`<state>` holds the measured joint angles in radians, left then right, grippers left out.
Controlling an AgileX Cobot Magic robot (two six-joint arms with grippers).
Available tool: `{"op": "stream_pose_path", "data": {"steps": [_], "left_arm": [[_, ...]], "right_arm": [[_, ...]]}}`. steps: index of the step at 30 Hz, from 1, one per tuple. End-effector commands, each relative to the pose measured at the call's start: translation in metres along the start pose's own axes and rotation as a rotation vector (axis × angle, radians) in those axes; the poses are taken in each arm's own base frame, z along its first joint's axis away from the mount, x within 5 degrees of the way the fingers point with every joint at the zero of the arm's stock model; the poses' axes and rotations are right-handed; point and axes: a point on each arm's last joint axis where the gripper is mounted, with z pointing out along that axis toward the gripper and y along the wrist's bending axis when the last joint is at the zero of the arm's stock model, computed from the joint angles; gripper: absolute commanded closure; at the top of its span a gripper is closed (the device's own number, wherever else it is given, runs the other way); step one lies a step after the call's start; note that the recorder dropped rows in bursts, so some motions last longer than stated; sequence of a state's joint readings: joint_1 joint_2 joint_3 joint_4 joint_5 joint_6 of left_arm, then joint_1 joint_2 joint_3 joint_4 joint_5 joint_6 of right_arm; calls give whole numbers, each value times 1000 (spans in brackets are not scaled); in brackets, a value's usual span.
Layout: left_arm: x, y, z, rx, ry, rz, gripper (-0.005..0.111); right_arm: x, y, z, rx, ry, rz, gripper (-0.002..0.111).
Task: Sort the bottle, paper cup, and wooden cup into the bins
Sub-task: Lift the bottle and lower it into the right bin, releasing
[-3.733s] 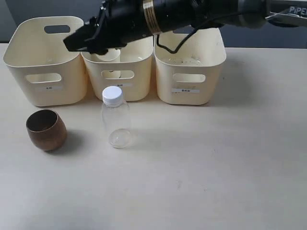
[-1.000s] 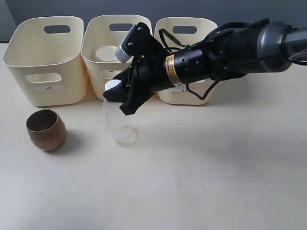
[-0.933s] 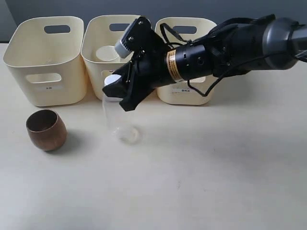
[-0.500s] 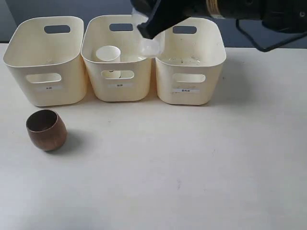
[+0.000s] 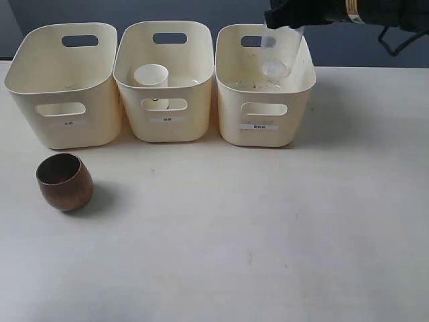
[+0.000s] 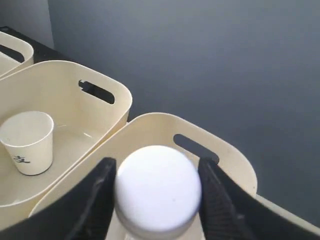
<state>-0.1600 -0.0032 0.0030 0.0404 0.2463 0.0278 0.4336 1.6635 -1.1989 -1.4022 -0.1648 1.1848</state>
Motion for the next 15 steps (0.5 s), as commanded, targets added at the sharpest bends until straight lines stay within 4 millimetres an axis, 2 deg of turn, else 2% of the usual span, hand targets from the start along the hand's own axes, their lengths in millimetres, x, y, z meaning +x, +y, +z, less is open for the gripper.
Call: {"op": "stream_pose_path", "data": {"steps": [1,5,9,15], "left_arm": [[-2,0,0,2,-8,0,107],[-2,0,0,2,-8,0,107],[-2,0,0,2,-8,0,107],[-2,0,0,2,-8,0,107]], "right_arm": [[14,-12,21,-24,16,54,109],[22,-14,40,-28,37,65,109],[43,-13,69,-52,75,111,109],[68,-12,86,-50,139,128,109]]}}
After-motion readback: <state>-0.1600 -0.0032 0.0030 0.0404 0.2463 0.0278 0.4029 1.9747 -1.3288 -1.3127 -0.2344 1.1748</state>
